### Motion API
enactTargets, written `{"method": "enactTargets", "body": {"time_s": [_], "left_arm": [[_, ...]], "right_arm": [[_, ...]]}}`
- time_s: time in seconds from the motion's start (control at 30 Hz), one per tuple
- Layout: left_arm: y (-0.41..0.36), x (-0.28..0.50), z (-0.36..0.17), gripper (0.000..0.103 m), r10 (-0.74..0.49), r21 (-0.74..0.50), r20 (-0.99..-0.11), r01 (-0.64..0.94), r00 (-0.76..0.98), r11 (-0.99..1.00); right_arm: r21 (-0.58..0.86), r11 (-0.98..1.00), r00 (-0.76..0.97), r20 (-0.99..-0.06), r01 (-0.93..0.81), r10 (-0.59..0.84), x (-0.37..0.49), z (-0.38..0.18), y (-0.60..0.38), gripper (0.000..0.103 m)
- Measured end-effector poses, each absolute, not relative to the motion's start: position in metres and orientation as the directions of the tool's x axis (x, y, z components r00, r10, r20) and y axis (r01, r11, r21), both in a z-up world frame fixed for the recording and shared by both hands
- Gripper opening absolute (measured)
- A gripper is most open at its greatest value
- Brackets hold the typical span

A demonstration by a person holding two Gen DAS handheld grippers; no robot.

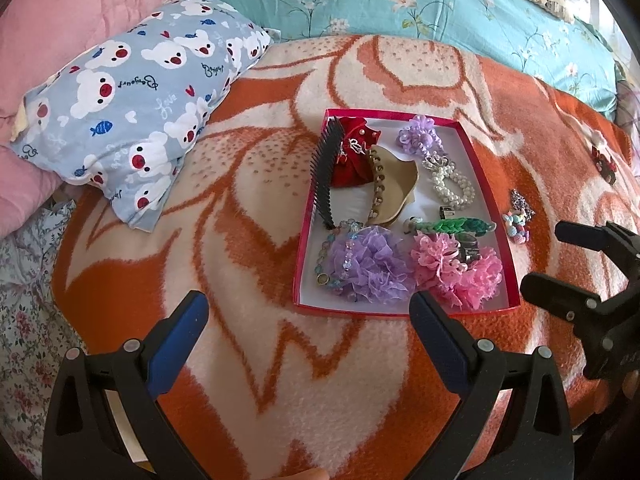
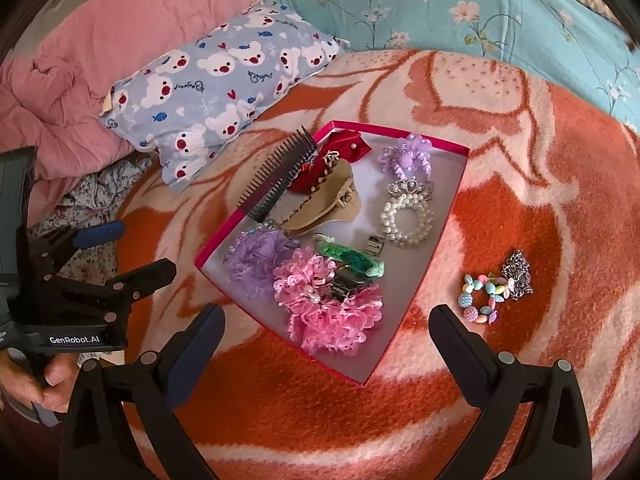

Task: Organize jewelry

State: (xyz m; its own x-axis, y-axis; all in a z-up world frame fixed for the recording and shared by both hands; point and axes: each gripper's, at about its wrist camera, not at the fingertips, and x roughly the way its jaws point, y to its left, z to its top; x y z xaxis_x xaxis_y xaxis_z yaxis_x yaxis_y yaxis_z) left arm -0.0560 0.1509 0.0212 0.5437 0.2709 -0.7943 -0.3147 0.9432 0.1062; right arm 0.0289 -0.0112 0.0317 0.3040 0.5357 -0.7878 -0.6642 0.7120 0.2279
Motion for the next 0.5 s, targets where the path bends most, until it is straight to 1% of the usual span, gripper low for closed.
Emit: {"method": "enactTargets", "body": {"time_s": [0.5], "left_arm": [[0.145,-0.055,0.012,0.101,0.273,0.122,-0.805,-0.303,0.527,0.945]], "right_arm": [[0.217,0.742,0.339,-0.784,-0.634,0.52,0.036,0.033,-0.025,0.103]]}}
